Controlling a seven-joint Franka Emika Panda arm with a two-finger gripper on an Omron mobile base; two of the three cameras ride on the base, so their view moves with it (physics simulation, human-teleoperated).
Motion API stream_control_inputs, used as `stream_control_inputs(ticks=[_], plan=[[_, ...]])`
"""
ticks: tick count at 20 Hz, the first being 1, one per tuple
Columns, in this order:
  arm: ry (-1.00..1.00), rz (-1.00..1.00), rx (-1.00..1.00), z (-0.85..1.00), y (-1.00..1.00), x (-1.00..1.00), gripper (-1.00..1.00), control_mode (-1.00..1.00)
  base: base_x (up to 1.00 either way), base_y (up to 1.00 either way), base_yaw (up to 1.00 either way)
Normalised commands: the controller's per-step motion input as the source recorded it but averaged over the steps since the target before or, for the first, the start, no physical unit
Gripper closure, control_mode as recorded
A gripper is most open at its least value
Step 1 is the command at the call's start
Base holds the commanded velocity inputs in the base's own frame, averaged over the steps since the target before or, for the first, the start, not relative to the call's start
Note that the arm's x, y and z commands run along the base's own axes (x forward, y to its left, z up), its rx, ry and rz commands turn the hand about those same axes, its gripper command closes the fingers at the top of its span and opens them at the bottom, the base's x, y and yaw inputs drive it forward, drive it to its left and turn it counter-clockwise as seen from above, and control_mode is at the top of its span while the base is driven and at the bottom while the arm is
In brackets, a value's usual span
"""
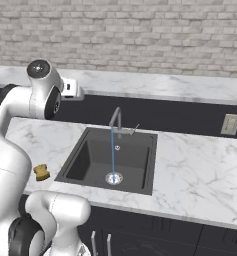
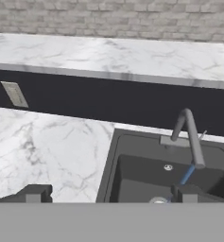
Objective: Soak the sponge with water for a few seconds and then drop it inside the sink.
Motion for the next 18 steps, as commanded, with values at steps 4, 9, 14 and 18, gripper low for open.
stream_control_inputs(ticks=[4, 9, 14, 18], plan=[[0.00, 0.10, -0.06, -0.02, 0.19, -0.06, -1.00, -1.00, 0.00, 0.00, 0.00], [0.01, 0.07, -0.14, 0.01, 0.27, -0.13, -1.00, -1.00, 0.00, 0.00, 0.00], [0.05, 0.04, -0.11, 0.00, 0.33, -0.28, -1.00, -1.00, 0.00, 0.00, 0.00], [0.07, 0.01, -0.02, 0.00, 0.23, -0.37, -1.00, -1.00, 0.00, 0.00, 0.00]])
